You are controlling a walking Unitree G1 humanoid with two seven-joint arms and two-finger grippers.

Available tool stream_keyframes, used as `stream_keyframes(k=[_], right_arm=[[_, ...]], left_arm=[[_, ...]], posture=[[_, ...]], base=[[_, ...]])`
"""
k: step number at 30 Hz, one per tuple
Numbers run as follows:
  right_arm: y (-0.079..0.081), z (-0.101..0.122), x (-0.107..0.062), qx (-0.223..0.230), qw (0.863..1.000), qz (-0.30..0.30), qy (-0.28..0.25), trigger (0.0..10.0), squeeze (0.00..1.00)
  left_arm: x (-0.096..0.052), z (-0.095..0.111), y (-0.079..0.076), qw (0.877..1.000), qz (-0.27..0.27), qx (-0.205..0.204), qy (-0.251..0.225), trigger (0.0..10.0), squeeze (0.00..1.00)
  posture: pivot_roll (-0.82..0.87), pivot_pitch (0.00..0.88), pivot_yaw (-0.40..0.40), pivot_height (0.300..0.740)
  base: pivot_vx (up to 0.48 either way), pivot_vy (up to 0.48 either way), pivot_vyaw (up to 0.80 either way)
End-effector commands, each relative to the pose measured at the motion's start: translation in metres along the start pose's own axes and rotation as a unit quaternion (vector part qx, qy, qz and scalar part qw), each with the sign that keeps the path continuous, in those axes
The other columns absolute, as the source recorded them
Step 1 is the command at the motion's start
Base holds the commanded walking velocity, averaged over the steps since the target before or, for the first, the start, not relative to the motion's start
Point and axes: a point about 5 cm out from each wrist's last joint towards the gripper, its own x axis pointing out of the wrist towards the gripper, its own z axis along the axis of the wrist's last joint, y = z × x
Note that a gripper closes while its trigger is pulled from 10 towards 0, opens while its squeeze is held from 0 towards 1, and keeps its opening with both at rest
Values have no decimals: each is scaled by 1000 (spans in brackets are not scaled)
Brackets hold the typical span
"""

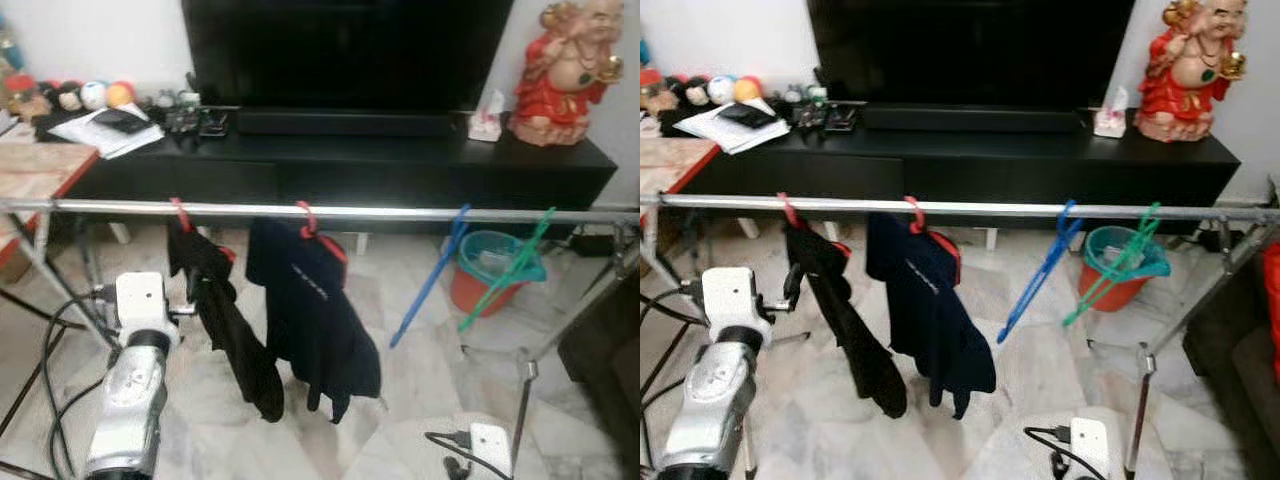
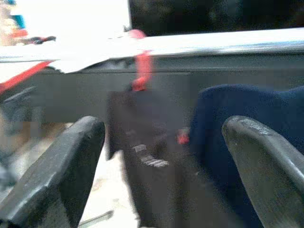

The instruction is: Hang hanger

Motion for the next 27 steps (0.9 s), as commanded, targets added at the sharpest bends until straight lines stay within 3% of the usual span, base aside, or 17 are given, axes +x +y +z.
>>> stream_keyframes(k=[1, 11, 16, 21, 23, 27], right_arm=[[7, 7, 1, 5, 1000, 8, -9, 10000, 0], [7, 7, 1, 3, 1000, 9, -9, 10000, 0], [7, 7, 1, 3, 1000, 10, -9, 10000, 0], [6, 8, 2, -1, 1000, 11, -9, 10000, 0], [6, 8, 2, -2, 1000, 13, -9, 10000, 0], [6, 9, 2, 0, 1000, 13, -11, 10000, 0]], left_arm=[[0, 4, 10, 1000, 12, 5, -6, 10000, 0], [-9, 5, -1, 1000, -30, 4, 0, 10000, 0], [-10, 3, -4, 998, -42, -7, 35, 10000, 0], [1, 7, -8, 995, -37, 16, 94, 10000, 0], [4, 6, -12, 991, -36, -4, 132, 10000, 0], [8, 11, -20, 988, -56, -21, 145, 10000, 0]], posture=[[-79, 0, -31, 740], [-74, 0, -34, 740], [-71, 0, -40, 740], [-67, 0, -50, 740], [-71, 0, -53, 740], [-69, 0, -60, 740]], base=[[289, 0, 0], [139, 0, 0], [0, 0, 0], [0, 0, 0], [0, 0, 0], [0, 0, 0]])
